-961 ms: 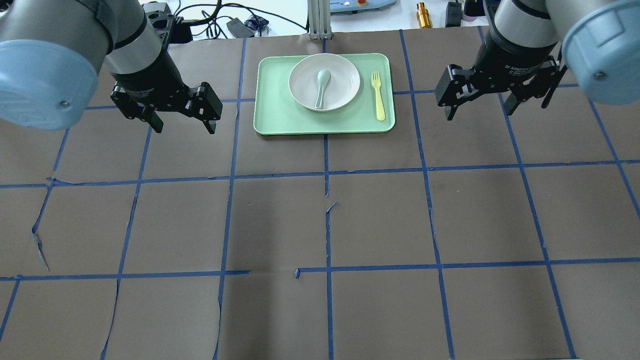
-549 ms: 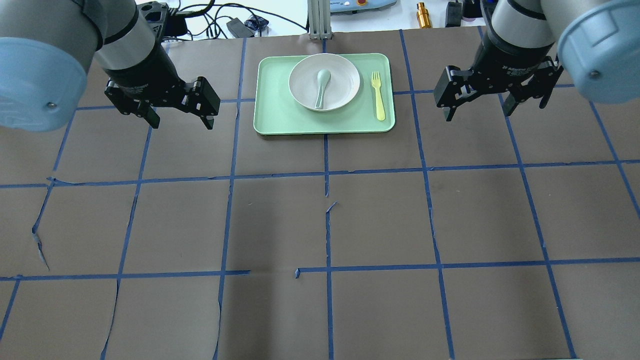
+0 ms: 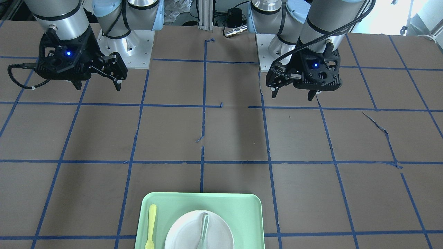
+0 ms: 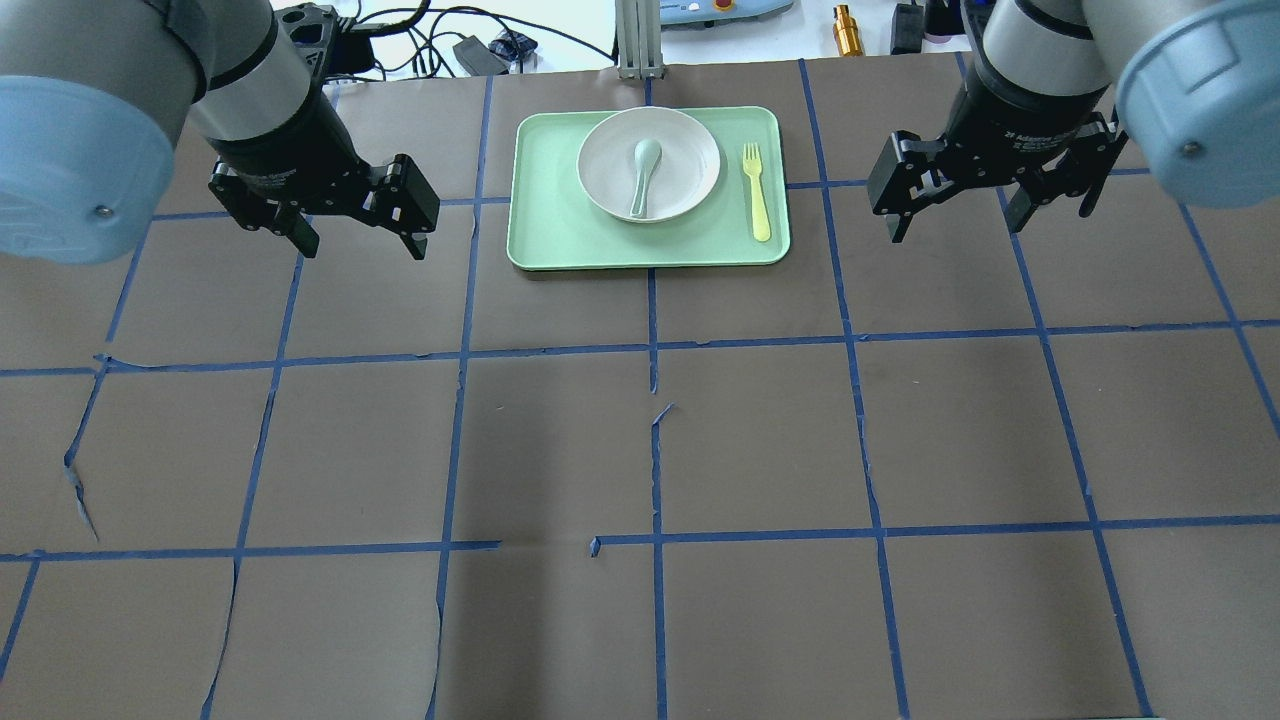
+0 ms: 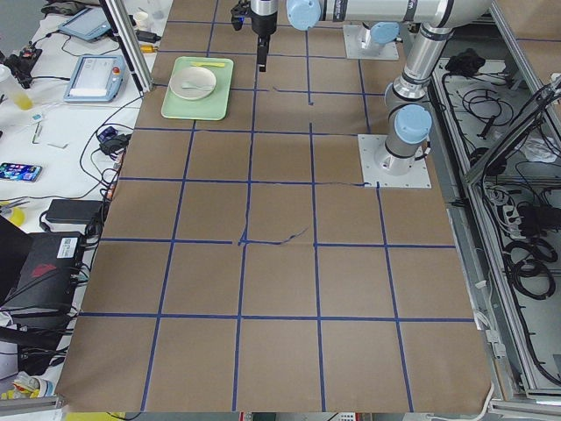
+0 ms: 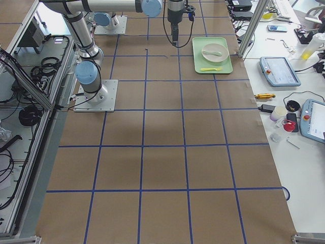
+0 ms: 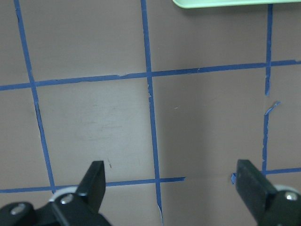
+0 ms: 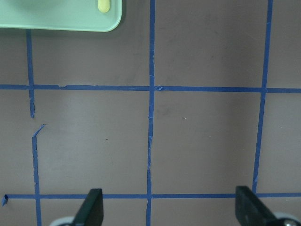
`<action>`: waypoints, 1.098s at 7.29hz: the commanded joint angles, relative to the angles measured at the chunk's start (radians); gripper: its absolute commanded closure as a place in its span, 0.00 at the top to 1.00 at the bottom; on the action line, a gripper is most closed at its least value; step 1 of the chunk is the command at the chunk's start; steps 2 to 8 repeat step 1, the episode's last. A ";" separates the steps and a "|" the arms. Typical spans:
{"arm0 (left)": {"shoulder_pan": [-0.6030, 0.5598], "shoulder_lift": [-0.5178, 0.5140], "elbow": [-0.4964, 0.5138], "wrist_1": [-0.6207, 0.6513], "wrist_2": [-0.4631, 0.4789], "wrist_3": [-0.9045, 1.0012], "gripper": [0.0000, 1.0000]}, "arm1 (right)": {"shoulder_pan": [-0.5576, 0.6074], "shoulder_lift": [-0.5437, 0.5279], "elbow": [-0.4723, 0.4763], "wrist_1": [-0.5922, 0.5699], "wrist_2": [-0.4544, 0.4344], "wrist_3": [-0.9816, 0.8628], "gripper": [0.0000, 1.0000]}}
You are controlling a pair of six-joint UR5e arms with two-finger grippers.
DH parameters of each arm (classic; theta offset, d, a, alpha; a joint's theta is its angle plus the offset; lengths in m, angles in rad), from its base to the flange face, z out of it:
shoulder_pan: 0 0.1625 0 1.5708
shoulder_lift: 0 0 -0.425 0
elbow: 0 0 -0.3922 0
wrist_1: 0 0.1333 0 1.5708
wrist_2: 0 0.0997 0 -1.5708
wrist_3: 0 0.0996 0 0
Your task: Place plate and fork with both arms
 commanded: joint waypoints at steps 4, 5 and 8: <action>0.000 0.001 0.001 0.000 -0.001 0.000 1.00 | 0.000 0.000 0.000 0.001 0.000 0.001 1.00; 0.000 0.001 0.001 0.000 -0.001 0.000 1.00 | 0.000 0.000 0.000 0.001 0.000 0.001 1.00; 0.000 0.001 0.001 0.000 -0.001 0.000 1.00 | 0.000 0.000 0.000 0.001 0.000 0.001 1.00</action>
